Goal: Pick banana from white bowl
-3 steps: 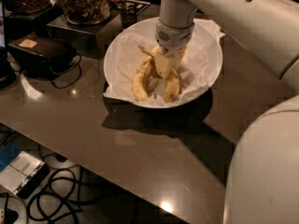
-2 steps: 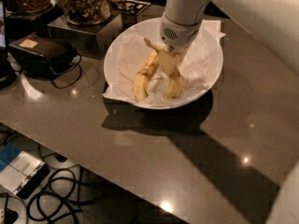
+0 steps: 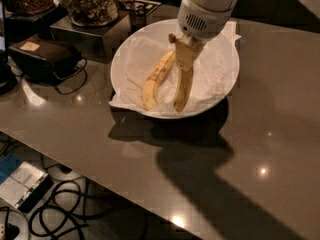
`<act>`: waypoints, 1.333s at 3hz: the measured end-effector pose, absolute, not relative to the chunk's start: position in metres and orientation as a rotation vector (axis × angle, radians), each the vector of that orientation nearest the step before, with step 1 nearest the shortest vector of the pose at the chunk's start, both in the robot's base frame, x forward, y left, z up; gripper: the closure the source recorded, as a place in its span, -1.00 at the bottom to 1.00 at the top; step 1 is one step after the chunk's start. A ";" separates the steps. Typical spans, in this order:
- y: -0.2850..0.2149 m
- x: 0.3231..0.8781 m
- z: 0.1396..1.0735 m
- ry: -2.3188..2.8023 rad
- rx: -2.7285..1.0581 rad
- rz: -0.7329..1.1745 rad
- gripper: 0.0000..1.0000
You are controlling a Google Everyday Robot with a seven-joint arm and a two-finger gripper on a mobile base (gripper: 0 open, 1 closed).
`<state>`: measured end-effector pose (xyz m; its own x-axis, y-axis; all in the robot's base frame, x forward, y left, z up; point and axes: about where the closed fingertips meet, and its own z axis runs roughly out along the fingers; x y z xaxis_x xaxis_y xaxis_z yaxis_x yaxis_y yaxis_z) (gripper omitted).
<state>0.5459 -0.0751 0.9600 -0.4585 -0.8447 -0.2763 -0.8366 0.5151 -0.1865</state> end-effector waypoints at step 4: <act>-0.045 0.527 1.032 2.139 -1.441 0.030 1.00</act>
Offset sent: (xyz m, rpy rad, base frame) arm -0.0081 0.0125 0.0326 0.0452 -0.0930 0.0453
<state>0.5272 -0.0447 1.0320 -0.2699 -0.8492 -0.4540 -0.8616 0.4234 -0.2799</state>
